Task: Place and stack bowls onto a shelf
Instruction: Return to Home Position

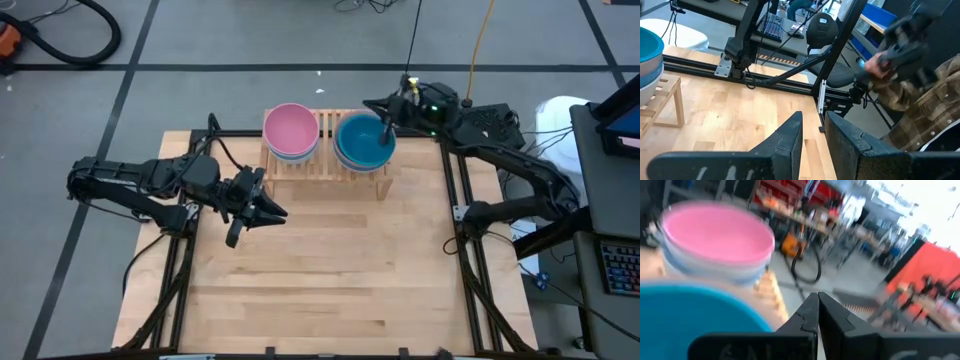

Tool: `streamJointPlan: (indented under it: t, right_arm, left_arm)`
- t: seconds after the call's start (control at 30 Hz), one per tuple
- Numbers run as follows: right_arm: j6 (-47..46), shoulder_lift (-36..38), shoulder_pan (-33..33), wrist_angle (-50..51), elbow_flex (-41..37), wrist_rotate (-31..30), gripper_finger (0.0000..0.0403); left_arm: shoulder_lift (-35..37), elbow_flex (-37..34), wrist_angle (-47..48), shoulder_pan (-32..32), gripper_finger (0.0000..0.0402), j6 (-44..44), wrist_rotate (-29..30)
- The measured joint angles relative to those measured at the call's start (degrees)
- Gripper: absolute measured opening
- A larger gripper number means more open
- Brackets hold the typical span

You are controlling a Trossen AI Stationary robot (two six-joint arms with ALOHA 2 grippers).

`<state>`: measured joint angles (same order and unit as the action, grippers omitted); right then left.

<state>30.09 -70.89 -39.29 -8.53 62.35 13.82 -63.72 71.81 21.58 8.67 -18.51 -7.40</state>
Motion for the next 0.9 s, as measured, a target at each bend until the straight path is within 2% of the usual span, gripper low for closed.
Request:
streamJointPlan:
  t: [0.13, 0.37, 0.47, 0.9]
  right_arm:
    - [0.3, 6.6, 1.6, 0.5, 0.0, 0.0, 0.0]
    - [-0.3, 19.1, 5.0, 7.3, 0.0, 0.1, 0.0]
    - [-0.4, 23.3, 5.8, 11.7, 0.1, 0.2, 0.0]
    - [-0.7, 34.7, 6.3, 26.9, 0.0, -0.1, 0.0]
  left_arm:
    - [0.0, 0.0, 0.6, 0.0, 0.0088, 2.9, 0.7]
    - [0.9, 0.0, 8.4, 0.0, 0.0088, 5.0, 9.3]
    - [2.2, 0.0, 9.3, 0.0, 0.0088, 5.4, 10.6]
    - [13.8, 0.0, 10.1, 0.0, 0.0088, 11.4, 14.6]
